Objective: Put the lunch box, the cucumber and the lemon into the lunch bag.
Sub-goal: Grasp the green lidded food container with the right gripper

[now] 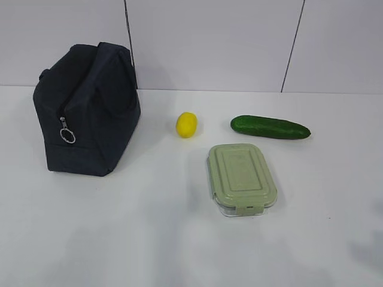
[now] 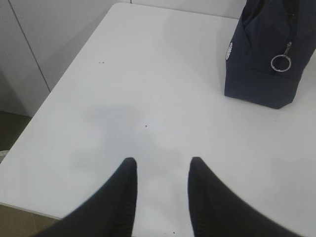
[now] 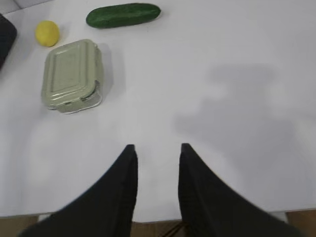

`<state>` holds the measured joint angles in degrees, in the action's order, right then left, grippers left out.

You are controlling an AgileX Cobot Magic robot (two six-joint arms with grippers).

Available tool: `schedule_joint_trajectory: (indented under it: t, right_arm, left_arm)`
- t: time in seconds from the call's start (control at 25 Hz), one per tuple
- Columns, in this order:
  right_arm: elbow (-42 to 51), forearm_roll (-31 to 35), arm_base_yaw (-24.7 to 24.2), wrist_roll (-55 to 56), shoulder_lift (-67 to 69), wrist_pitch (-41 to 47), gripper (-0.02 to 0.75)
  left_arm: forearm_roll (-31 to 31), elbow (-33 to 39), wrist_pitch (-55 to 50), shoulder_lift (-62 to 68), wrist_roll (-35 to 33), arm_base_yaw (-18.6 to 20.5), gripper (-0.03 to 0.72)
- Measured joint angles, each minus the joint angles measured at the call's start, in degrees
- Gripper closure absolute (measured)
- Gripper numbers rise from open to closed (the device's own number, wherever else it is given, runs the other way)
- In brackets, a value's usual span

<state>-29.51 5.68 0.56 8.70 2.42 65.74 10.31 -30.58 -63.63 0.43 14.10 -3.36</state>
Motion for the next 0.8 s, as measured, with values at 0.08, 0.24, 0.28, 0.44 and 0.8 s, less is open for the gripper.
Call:
schedule_joint_trajectory:
  t: [0.08, 0.24, 0.28, 0.44, 0.8]
  right_arm:
    - [-0.05, 2.66, 0.0, 1.16, 2.8, -0.25, 0.465]
    - [-0.14, 5.91, 0.0, 1.8, 9.21, -2.96, 0.326]
    - [-0.14, 6.38, 0.0, 1.8, 10.69, -3.53, 0.296]
    - [-0.14, 9.05, 0.0, 1.21, 18.54, -3.85, 0.26]
    - [-8.48, 9.93, 0.11, -5.08, 29.83, -1.36, 0.252]
  left_arm:
    - [0.0, 0.0, 0.0, 0.0, 0.0, 0.0, 0.448]
    - [0.0, 0.0, 0.0, 0.0, 0.0, 0.0, 0.448]
    - [0.0, 0.0, 0.0, 0.0, 0.0, 0.0, 0.448]
    - [0.0, 0.0, 0.0, 0.0, 0.0, 0.0, 0.448]
    - [0.0, 0.0, 0.0, 0.0, 0.0, 0.0, 0.448]
